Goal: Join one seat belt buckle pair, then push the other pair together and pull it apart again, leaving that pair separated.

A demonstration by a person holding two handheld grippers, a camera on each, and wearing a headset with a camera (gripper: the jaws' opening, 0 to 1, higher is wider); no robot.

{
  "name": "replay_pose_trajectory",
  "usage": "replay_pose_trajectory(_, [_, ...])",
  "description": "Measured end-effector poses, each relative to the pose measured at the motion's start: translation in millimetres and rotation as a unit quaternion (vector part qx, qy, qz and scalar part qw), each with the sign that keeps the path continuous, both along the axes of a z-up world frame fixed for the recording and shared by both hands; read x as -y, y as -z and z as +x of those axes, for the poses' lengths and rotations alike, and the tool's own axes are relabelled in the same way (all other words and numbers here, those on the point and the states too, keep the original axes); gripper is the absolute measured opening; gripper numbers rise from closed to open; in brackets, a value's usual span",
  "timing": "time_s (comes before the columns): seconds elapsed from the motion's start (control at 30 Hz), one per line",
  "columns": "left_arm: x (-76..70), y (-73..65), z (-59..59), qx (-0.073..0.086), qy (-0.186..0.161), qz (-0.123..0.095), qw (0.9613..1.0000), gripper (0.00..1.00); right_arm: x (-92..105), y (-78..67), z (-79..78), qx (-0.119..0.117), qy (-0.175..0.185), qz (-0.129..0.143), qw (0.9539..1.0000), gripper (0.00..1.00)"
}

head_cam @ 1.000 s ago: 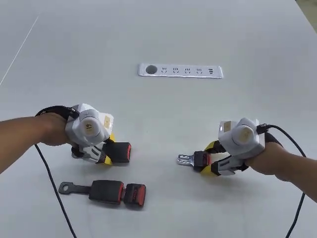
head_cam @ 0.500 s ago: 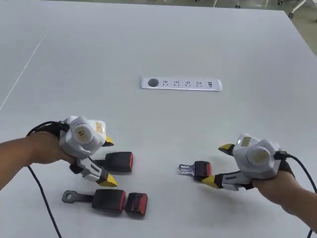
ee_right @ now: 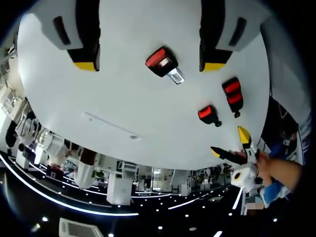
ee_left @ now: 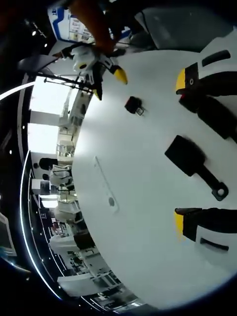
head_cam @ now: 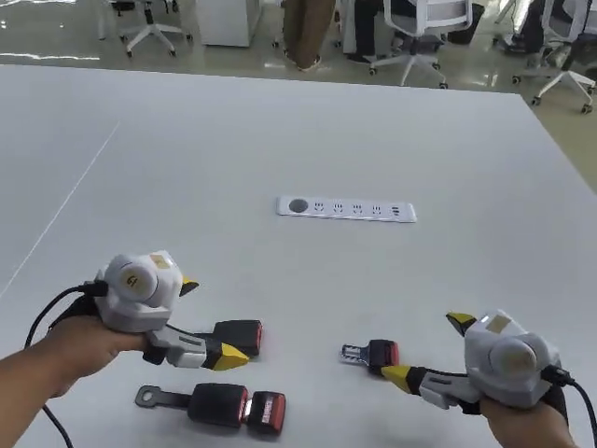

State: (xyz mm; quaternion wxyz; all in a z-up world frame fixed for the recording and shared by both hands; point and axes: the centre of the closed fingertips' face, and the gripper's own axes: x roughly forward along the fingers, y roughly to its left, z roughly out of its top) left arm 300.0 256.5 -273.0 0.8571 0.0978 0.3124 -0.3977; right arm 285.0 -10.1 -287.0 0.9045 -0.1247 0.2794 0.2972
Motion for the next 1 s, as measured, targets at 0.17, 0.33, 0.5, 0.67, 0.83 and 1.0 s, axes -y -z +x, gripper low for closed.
replay_pose_trajectory(0.17, [-10.8, -7.4, -15.5, -0.004, -0.06, -0.037, 0.9975, 1.0, -1.7, -10.9, -13.6, 0.014, 0.018, 0.011, 0.9997, 0.89])
replay_pose_trajectory(0.33, [-22.9, -10.8, -37.7, 0.006, -0.107, -0.04, 0.9934, 1.0, -4.6, -19.2, -26.4, 0.025, 0.031, 0.019, 0.999, 0.9])
replay_pose_trajectory(0.5, [-26.8, -18.4, -57.5, 0.009, -0.135, -0.073, 0.9881, 1.0, -8.4, -19.5, -41.4, 0.025, 0.039, 0.029, 0.9985, 0.9])
replay_pose_trajectory(0.67, [-32.2, -18.6, -76.7, 0.007, -0.14, -0.076, 0.9872, 1.0, -9.1, -21.5, -54.6, 0.028, 0.043, 0.039, 0.9979, 0.91])
replay_pose_trajectory(0.83, [-41.8, -24.0, -96.1, 0.011, -0.15, -0.083, 0.9851, 1.0, -4.6, -23.1, -67.5, 0.025, 0.054, 0.047, 0.9972, 0.93])
replay_pose_trajectory(1.0, [-55.8, -20.6, -105.5, 0.012, -0.157, -0.086, 0.9838, 1.0, 0.5, -21.6, -83.7, 0.024, 0.058, 0.049, 0.9968, 0.94])
